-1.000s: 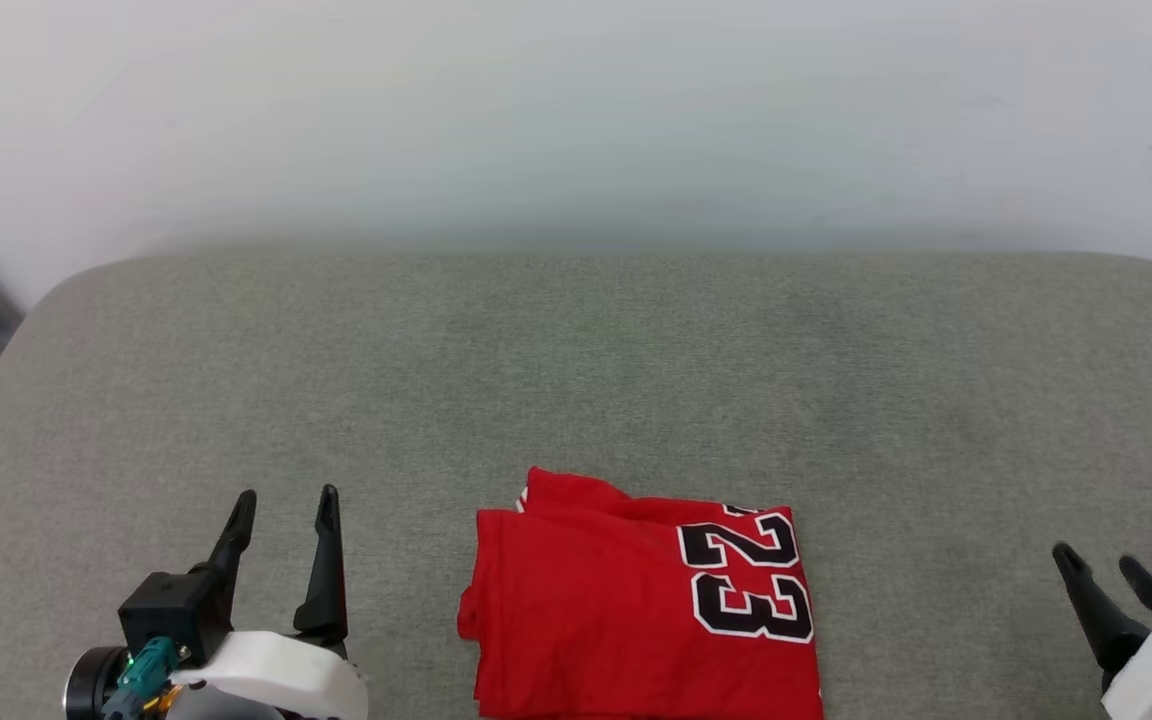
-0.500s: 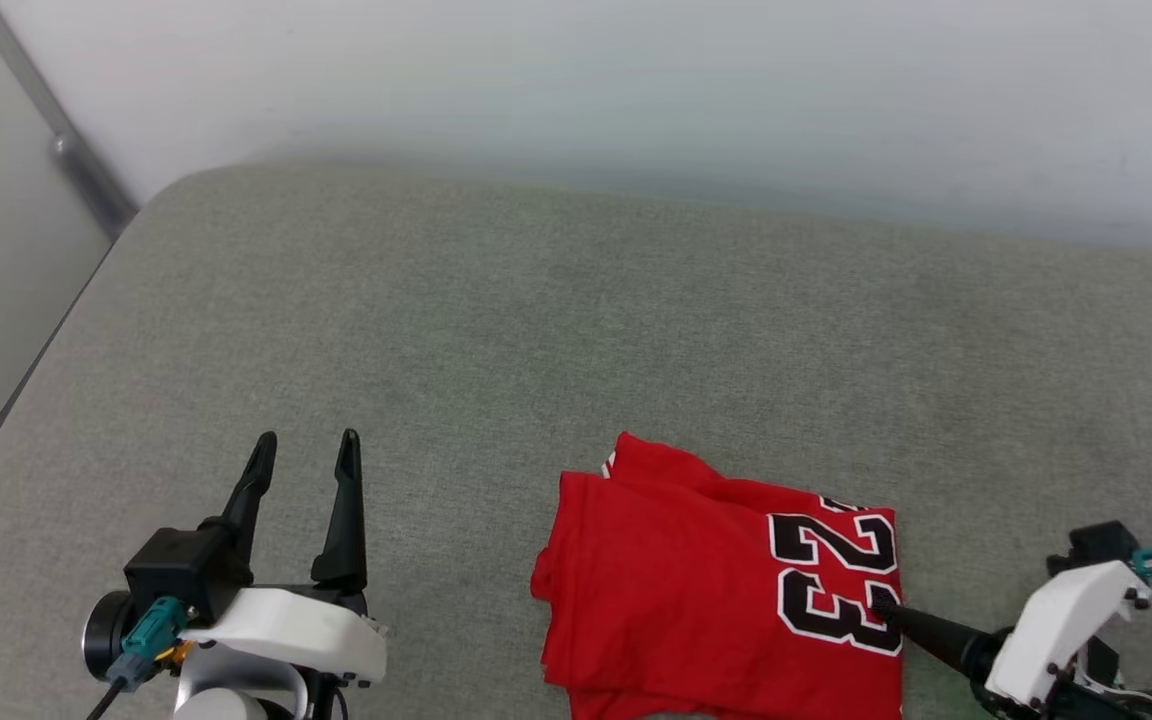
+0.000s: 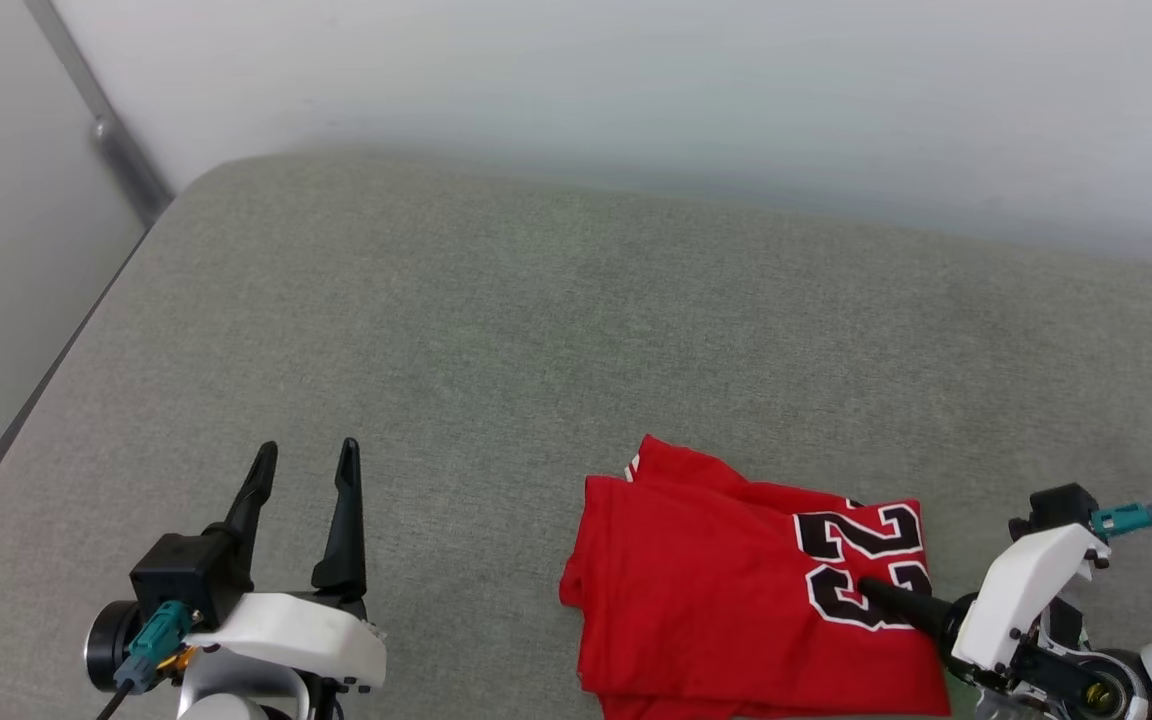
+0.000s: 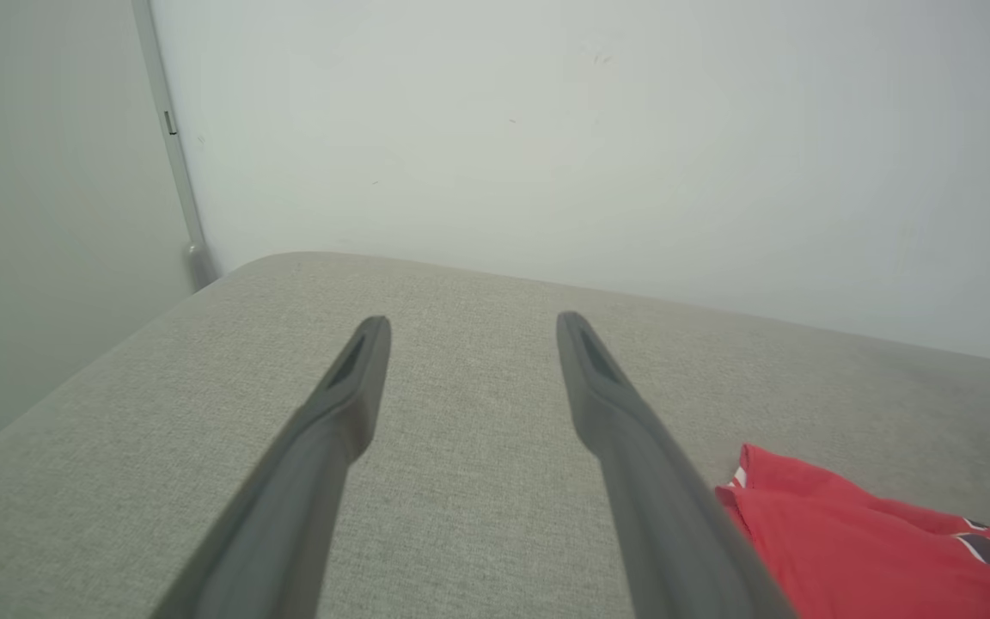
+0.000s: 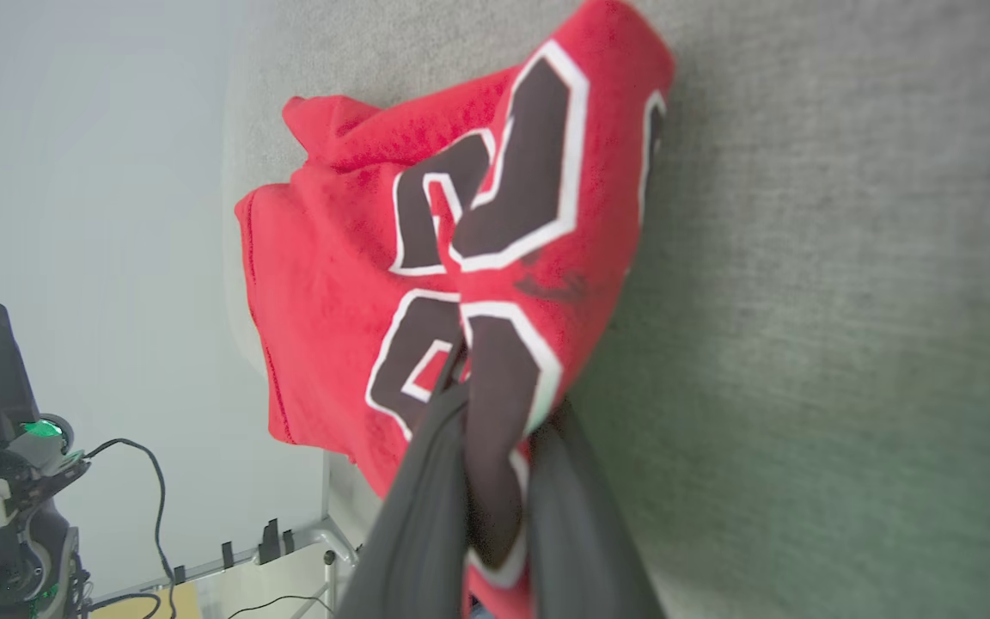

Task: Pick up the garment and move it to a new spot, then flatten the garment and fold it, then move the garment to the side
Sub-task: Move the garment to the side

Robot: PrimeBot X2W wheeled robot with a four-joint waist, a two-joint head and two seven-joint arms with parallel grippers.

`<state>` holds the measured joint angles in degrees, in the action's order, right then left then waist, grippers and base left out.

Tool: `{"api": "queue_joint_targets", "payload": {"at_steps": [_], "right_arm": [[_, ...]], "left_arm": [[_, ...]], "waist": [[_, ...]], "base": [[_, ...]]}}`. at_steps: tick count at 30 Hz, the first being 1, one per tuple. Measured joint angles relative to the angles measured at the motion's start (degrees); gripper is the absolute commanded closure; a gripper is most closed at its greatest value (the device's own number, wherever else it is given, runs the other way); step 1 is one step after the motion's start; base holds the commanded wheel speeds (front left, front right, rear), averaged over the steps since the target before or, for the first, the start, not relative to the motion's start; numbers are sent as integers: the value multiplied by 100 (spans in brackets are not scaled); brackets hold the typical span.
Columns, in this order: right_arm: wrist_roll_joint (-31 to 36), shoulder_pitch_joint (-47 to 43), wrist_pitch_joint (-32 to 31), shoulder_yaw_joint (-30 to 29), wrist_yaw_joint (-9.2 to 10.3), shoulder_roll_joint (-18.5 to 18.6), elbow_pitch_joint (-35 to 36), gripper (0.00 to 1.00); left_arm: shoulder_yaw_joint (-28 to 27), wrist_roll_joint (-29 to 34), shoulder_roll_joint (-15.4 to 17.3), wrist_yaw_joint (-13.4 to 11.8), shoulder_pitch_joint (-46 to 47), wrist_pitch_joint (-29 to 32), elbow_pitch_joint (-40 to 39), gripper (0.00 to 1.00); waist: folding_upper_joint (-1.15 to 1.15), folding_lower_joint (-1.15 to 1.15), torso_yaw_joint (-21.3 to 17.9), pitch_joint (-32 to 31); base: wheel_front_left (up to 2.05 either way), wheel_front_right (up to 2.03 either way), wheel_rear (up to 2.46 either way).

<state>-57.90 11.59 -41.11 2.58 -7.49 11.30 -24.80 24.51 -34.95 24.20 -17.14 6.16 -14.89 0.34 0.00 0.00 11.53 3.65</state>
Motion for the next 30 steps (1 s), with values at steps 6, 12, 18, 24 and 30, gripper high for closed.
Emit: {"api": "queue_joint_targets", "payload": {"at_steps": [6, 12, 18, 24, 30], "right_arm": [[835, 87, 479, 599, -1, 548, 178, 100], [1984, 395, 832, 751, -1, 937, -103, 100], [2775, 852, 1049, 782, -2, 991, -370, 100], [3346, 1529, 1482, 782, -2, 1042, -717, 100], [3850, 2267, 2237, 446, -2, 1288, -1239, 100]], "left_arm": [[-48, 3, 44, -24, -139, 0, -60, 0], [-7, 42, 37, -51, -213, 1, -243, 0], [68, 83, 3, 15, -76, 1, -367, 0], [159, 271, 59, 101, 394, 124, -577, 0], [318, 514, 246, 240, 944, 460, -751, 0]], "waist": [[0, 0, -342, -158], [0, 0, -956, -178], [0, 0, -1738, -51], [0, 0, -2503, 348], [0, 0, -2947, 1065]], "base": [[0, 0, 0], [0, 0, 0], [0, 0, 0], [0, 0, 0], [0, 0, 0]]}}
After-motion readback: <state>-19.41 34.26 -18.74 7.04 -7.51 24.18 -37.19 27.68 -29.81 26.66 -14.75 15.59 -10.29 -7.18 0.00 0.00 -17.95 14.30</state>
